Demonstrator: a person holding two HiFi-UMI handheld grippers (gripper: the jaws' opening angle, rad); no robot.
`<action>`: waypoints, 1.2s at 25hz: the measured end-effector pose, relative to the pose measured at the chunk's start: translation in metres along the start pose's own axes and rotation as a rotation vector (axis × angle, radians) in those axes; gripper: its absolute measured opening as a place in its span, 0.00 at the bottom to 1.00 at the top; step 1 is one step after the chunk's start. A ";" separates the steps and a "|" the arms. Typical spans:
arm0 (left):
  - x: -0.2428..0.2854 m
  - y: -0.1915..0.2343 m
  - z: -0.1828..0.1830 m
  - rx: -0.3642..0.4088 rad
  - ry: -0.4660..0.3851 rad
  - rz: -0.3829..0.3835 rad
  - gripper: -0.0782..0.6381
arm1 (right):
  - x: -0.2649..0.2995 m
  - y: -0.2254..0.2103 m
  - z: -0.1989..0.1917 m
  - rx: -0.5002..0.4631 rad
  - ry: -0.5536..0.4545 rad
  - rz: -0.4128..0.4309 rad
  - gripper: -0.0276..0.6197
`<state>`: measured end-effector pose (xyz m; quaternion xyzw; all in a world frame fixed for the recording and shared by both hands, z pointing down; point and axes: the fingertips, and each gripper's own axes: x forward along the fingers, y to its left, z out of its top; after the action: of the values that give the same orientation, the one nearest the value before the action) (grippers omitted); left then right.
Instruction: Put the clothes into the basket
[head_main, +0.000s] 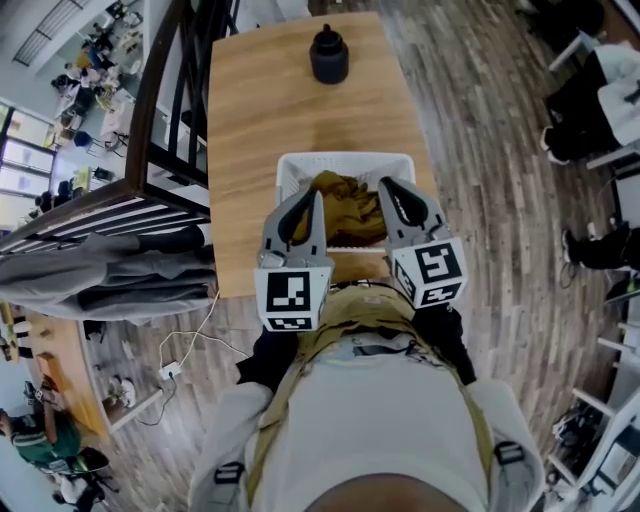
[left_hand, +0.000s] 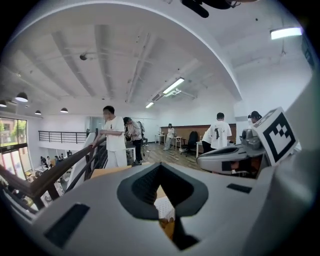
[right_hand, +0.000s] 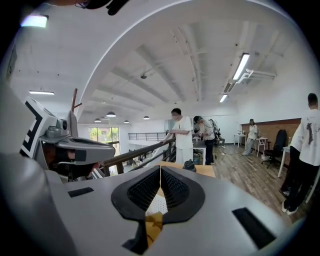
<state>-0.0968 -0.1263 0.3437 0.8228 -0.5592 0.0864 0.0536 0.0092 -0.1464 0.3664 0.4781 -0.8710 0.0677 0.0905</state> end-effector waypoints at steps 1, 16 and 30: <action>0.000 0.000 0.002 0.004 -0.009 0.004 0.11 | 0.001 0.002 0.003 -0.003 -0.012 0.004 0.08; 0.000 0.007 0.005 -0.027 -0.043 0.029 0.11 | -0.003 0.002 0.024 -0.003 -0.112 -0.026 0.08; -0.004 0.007 0.004 -0.047 -0.054 0.026 0.11 | -0.007 0.003 0.028 0.001 -0.136 -0.033 0.08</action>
<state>-0.1047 -0.1263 0.3394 0.8160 -0.5729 0.0516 0.0569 0.0076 -0.1446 0.3376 0.4961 -0.8670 0.0340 0.0320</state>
